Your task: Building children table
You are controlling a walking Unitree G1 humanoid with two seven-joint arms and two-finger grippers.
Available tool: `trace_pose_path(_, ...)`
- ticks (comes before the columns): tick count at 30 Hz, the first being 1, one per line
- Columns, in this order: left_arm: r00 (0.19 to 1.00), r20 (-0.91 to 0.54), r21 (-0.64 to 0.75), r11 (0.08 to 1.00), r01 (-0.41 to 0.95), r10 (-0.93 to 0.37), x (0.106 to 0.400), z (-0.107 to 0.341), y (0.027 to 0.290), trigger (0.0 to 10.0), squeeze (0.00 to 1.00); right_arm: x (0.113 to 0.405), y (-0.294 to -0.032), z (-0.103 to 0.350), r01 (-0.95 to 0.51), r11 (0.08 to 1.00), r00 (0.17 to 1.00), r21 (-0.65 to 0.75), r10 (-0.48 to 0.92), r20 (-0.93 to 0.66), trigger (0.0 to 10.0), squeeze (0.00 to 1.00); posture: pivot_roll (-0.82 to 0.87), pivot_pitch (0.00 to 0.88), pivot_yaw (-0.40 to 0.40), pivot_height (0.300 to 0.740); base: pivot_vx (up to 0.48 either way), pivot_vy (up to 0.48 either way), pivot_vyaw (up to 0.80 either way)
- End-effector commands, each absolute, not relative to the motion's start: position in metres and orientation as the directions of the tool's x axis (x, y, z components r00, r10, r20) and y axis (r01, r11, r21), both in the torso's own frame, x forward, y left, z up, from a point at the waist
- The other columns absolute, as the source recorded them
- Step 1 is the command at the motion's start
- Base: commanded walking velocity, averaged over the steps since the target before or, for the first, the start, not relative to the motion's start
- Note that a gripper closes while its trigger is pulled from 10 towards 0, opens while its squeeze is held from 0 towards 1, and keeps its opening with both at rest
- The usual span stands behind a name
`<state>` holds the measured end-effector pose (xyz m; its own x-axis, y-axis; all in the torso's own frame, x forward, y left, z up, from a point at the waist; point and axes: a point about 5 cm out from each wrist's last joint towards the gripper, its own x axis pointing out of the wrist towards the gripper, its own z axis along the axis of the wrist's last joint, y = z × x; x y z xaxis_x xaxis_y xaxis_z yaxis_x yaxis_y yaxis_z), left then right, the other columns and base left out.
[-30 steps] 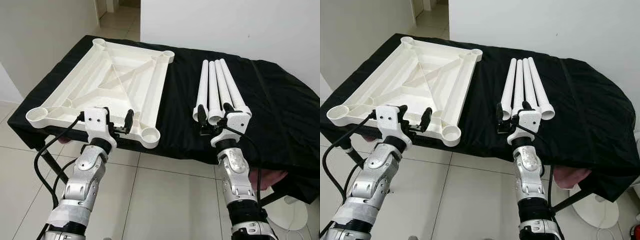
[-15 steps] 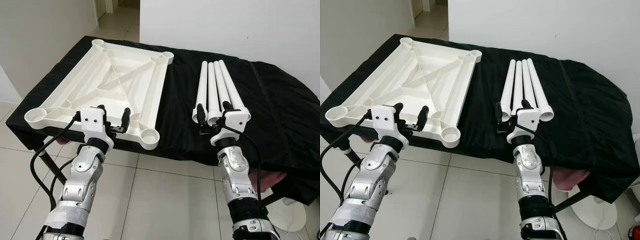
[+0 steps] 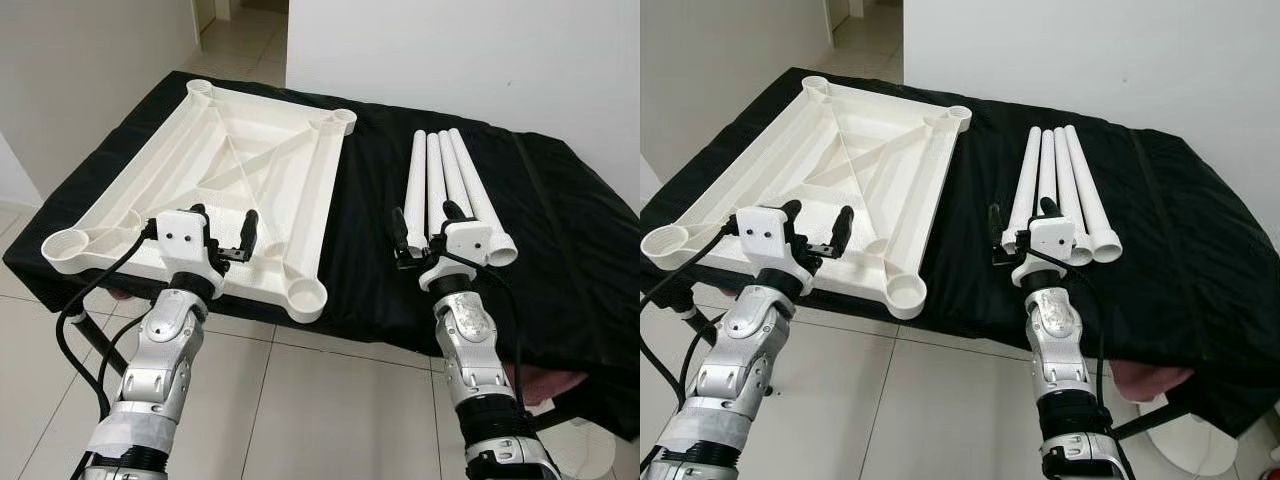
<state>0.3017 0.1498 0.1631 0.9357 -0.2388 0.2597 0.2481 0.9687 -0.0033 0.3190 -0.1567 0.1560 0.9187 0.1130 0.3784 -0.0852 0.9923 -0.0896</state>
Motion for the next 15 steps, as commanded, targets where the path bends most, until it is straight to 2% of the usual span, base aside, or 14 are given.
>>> trace_pose_path(1, 0.939, 0.258, -0.005, 0.972, 0.237, -0.227, 0.3007, 0.1598, 0.1498, 10.0, 0.0, 0.3193, -0.1589, 0.1542, -0.077, 0.992, 0.921, -0.097, 0.109, 0.375, 10.0, 0.0, 0.01, 0.0, -0.077, 0.74, 0.274, 0.0, 0.0)
trace_pose_path(15, 0.939, 0.262, -0.009, 0.973, 0.231, -0.221, 0.3006, 0.1611, 0.1501, 10.0, 0.0, 0.3212, -0.1584, 0.1548, -0.079, 0.99, 0.919, -0.115, 0.117, 0.376, 10.0, 0.0, 0.02, 0.0, -0.081, 0.74, 0.269, 0.0, 0.0)
